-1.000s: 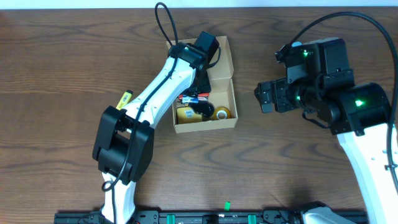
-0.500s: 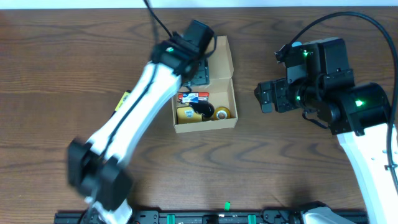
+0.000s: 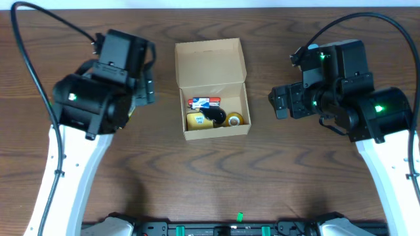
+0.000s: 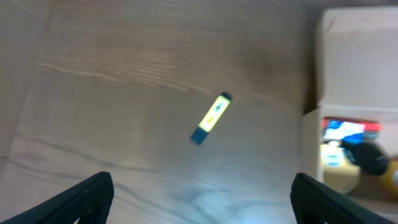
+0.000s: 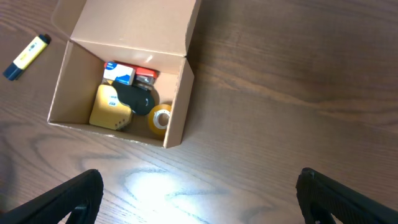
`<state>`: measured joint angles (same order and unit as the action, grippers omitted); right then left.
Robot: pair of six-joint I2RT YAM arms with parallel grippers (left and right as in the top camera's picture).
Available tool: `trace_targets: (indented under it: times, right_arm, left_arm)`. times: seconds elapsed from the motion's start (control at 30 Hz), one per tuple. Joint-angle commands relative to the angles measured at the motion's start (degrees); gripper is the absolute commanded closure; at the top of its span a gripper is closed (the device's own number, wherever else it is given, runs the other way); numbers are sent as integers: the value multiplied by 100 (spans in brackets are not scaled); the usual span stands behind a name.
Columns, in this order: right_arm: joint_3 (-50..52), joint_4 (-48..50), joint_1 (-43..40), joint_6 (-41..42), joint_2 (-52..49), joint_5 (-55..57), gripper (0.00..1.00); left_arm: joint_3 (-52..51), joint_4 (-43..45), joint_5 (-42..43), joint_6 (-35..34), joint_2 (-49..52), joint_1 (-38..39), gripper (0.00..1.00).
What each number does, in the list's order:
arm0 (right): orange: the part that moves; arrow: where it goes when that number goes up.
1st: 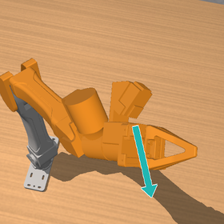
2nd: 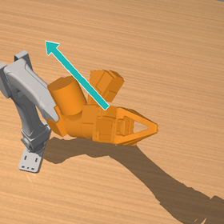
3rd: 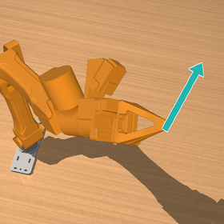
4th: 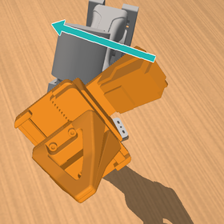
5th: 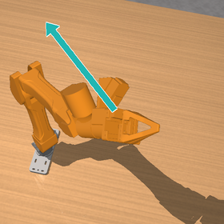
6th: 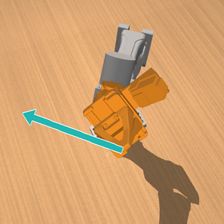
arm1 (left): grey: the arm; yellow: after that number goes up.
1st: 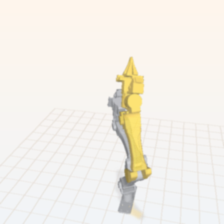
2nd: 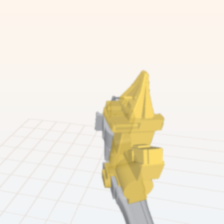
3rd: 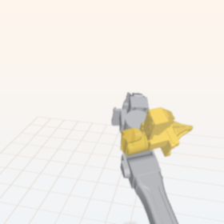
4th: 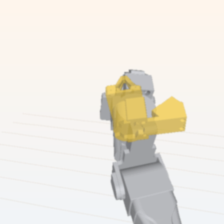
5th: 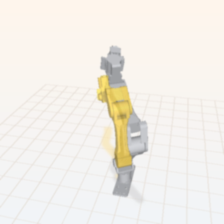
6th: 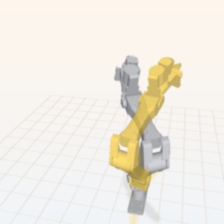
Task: Pack container
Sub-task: 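Lower the staples box into the box and open the left gripper, then move the left gripper down onto the yellow highlighter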
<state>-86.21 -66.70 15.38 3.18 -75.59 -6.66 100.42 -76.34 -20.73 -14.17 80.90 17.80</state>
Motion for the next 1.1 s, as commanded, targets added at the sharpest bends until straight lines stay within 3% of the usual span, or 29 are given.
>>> trace_targets:
  times: [0.0,0.27,0.4,0.6,1.07]
  right_arm:
    - [-72,-17,-35,-70,-4,-24,1]
    - [-72,-17,-35,-70,-4,-24,1]
    - [-72,-17,-35,-70,-4,-24,1]
    - [-72,-17,-35,-70,-4,-24,1]
    - [-72,-17,-35,-70,-4,-24,1]
  left_arm:
    - [-175,17,459,955,133,-343,7]
    - [-1010,763,2256,2350,525,-1349,12]
    - [-1377,1113,3071,2988,688,-1871,9]
    - [-1786,1292,3084,3620,1119,-2437,8]
    - [-2227,2361,3040,3735,2835,-2533,13]
